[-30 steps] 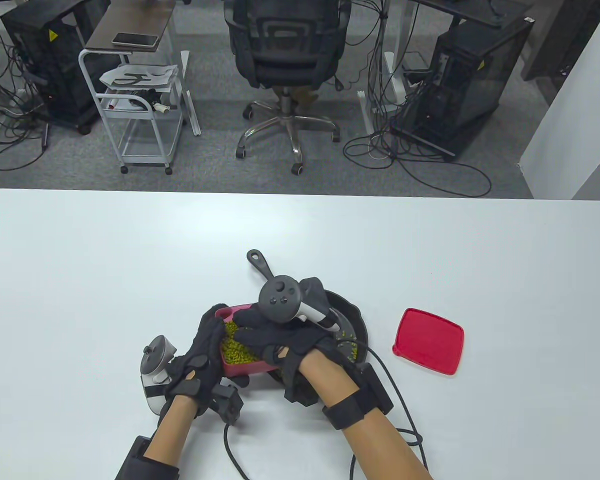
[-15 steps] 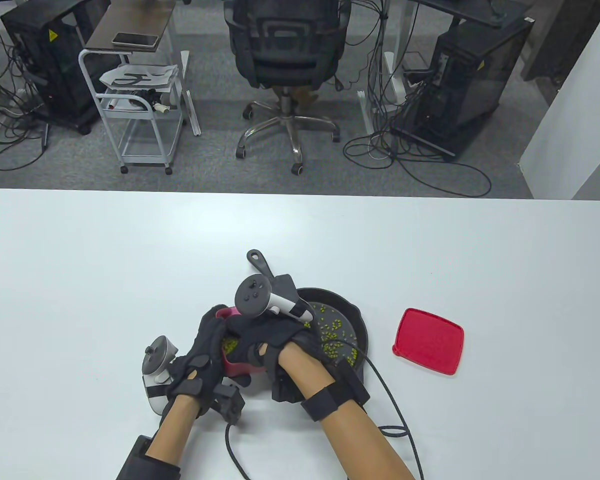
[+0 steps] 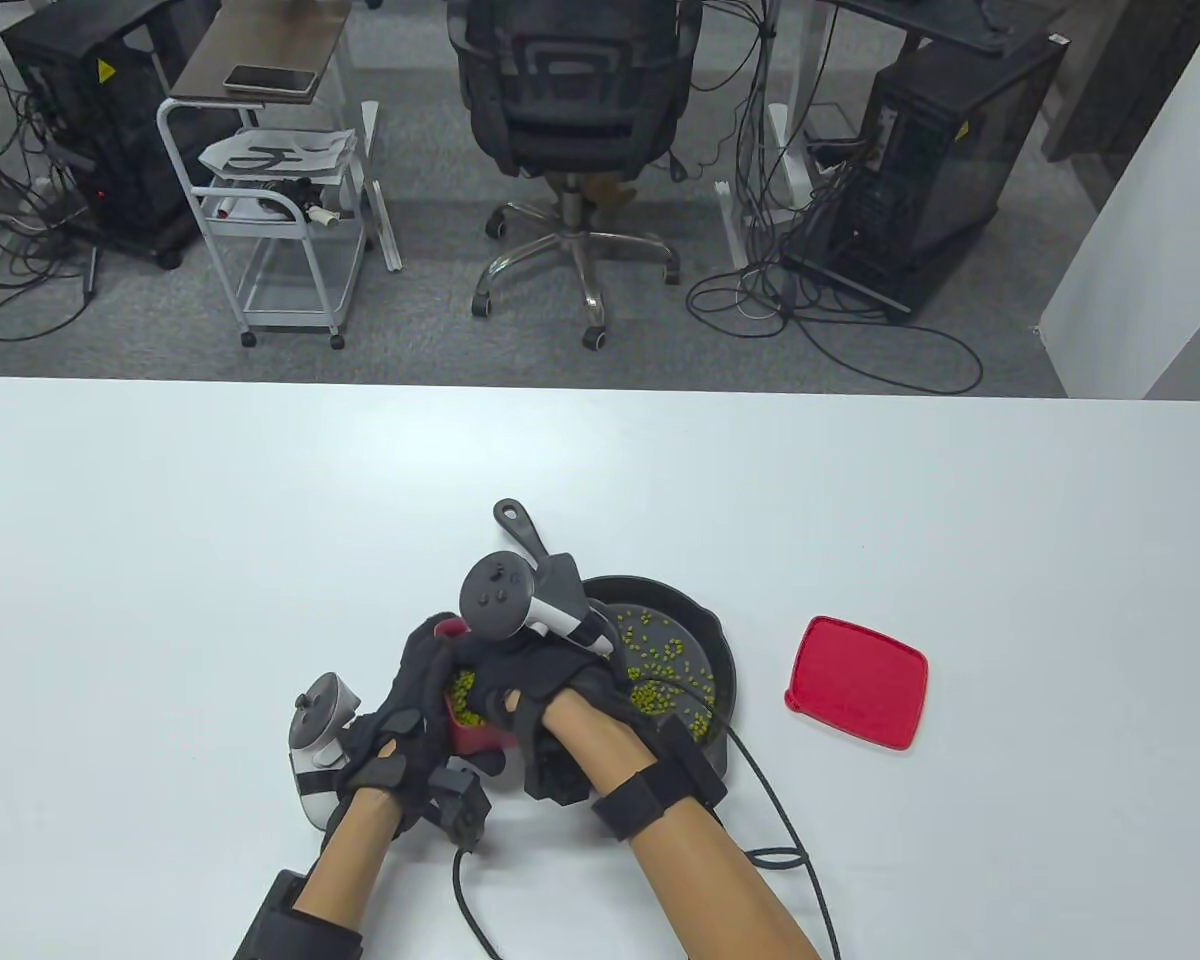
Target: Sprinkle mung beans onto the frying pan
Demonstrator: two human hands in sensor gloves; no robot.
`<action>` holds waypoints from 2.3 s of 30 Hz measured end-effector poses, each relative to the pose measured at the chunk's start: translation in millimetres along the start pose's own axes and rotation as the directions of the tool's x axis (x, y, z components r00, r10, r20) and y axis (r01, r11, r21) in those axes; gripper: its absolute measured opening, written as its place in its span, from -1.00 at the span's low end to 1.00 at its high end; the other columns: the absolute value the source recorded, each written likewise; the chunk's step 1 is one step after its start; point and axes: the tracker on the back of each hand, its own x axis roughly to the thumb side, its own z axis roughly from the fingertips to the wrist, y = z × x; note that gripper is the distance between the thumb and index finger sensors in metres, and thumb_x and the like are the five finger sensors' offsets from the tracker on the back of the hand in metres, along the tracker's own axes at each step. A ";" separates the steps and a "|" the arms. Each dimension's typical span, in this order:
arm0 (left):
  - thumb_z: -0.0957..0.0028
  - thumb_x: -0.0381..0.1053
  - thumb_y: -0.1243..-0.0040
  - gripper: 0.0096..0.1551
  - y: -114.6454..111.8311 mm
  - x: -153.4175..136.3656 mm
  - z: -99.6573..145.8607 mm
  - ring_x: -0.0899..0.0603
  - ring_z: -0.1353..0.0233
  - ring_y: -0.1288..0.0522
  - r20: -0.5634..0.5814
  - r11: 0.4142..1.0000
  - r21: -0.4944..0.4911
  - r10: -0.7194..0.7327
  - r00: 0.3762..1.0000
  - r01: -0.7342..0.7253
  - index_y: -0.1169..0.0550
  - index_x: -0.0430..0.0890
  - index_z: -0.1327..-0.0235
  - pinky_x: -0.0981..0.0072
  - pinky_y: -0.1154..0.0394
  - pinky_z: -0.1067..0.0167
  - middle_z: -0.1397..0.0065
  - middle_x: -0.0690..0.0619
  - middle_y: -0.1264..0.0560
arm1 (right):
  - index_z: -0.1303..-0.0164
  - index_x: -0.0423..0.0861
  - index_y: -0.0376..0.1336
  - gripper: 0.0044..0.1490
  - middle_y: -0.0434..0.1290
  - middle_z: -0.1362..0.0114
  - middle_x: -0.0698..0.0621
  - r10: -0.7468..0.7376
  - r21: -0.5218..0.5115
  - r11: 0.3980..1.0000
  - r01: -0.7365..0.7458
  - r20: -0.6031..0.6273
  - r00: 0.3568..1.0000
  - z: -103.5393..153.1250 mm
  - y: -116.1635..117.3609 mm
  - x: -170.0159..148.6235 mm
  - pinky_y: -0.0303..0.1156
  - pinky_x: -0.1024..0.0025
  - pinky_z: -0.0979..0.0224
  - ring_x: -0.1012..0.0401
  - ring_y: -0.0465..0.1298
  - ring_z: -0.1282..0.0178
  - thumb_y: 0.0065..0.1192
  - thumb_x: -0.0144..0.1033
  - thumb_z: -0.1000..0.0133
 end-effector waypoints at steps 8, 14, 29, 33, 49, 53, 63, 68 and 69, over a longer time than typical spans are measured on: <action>-0.03 0.56 0.05 -0.13 4.6 4.4 0.8 -0.36 -0.12 -0.58 0.003 1.000 0.004 0.028 1.000 -0.028 -0.05 0.33 -0.57 -0.01 -0.71 0.35 -0.57 -0.21 -0.13 | -0.17 -0.03 0.44 -0.54 0.48 -0.38 -0.18 -0.111 -0.070 0.991 0.112 0.016 0.994 10.2 -25.2 -10.6 0.70 0.39 0.14 -0.19 0.57 -0.06 0.54 -0.55 -0.06; -0.03 0.55 0.05 -0.13 11.5 4.8 -0.5 -0.36 -0.12 -0.57 -0.013 0.999 0.017 0.035 0.999 -0.035 -0.05 0.32 -0.57 -0.02 -0.71 0.34 -0.57 -0.22 -0.13 | -0.17 -0.02 0.44 -0.54 0.48 -0.38 -0.18 -0.190 -0.133 0.972 0.191 0.020 0.981 23.2 -49.4 -26.7 0.70 0.39 0.14 -0.18 0.57 -0.06 0.54 -0.55 -0.06; -0.04 0.56 0.07 -0.12 21.4 11.4 -0.6 -0.36 -0.13 -0.57 0.005 0.998 0.030 0.048 0.999 -0.048 -0.02 0.28 -0.57 -0.02 -0.71 0.33 -0.58 -0.22 -0.12 | -0.19 -0.01 0.43 -0.54 0.46 -0.40 -0.19 -0.206 -0.126 0.975 0.183 -0.205 0.957 20.2 -30.7 -111.9 0.70 0.37 0.09 -0.19 0.55 -0.10 0.51 -0.55 -0.09; -0.04 0.56 0.07 -0.12 21.2 11.6 -0.2 -0.36 -0.13 -0.57 0.003 0.999 0.031 0.043 0.999 -0.044 -0.02 0.27 -0.57 -0.02 -0.71 0.33 -0.57 -0.22 -0.12 | -0.20 -0.02 0.43 -0.55 0.45 -0.41 -0.19 -0.193 -0.122 0.978 0.170 -0.207 0.959 7.9 -20.9 -110.8 0.69 0.36 0.07 -0.19 0.55 -0.12 0.49 -0.56 -0.10; -0.04 0.56 0.07 -0.12 22.0 12.0 -0.6 -0.36 -0.13 -0.57 0.005 0.999 0.026 0.035 0.999 -0.035 -0.02 0.28 -0.57 -0.02 -0.71 0.33 -0.57 -0.22 -0.12 | -0.21 -0.04 0.44 -0.55 0.45 -0.43 -0.19 -0.062 -0.310 0.949 -0.048 -0.334 0.941 -5.2 -49.4 -140.0 0.69 0.31 0.00 -0.19 0.54 -0.17 0.44 -0.59 -0.11; -0.04 0.56 0.07 -0.12 22.0 11.9 -0.7 -0.36 -0.12 -0.57 0.006 0.999 0.025 0.030 1.000 -0.030 -0.03 0.28 -0.57 -0.02 -0.71 0.33 -0.57 -0.22 -0.13 | -0.21 -0.04 0.45 -0.55 0.45 -0.43 -0.19 0.010 -0.256 0.960 -0.112 -0.372 0.928 6.3 -51.1 -147.4 0.69 0.31 0.00 -0.20 0.54 -0.17 0.42 -0.60 -0.12; -0.04 0.55 0.06 -0.11 20.4 10.7 -1.3 -0.36 -0.12 -0.57 0.006 1.000 0.014 0.011 1.000 -0.011 -0.03 0.27 -0.57 -0.02 -0.71 0.33 -0.57 -0.22 -0.13 | -0.28 -0.06 0.42 -0.53 0.42 -0.47 -0.21 0.128 -0.020 0.990 -0.143 -0.336 0.933 33.9 -37.1 -138.8 0.67 0.27 -0.09 -0.23 0.51 -0.24 0.39 -0.57 -0.15; -0.03 0.55 0.06 -0.11 19.6 10.1 -0.9 -0.36 -0.12 -0.57 0.008 1.000 0.013 0.003 1.000 -0.003 -0.03 0.27 -0.57 -0.03 -0.71 0.33 -0.57 -0.22 -0.13 | -0.38 -0.06 0.36 -0.48 0.34 -0.57 -0.25 0.072 -0.005 0.997 -0.076 -0.270 0.960 36.7 -35.8 -128.2 0.60 0.10 -0.24 -0.28 0.43 -0.38 0.38 -0.45 -0.18; -0.03 0.55 0.06 -0.12 19.4 9.9 -0.8 -0.36 -0.12 -0.57 0.008 1.000 0.013 0.001 1.000 -0.001 -0.03 0.27 -0.56 -0.03 -0.71 0.33 -0.57 -0.22 -0.13 | -0.42 -0.06 0.33 -0.45 0.31 -0.60 -0.27 0.059 -0.003 0.998 -0.062 -0.257 0.965 37.0 -36.2 -127.1 0.57 0.06 -0.27 -0.29 0.40 -0.41 0.36 -0.36 -0.19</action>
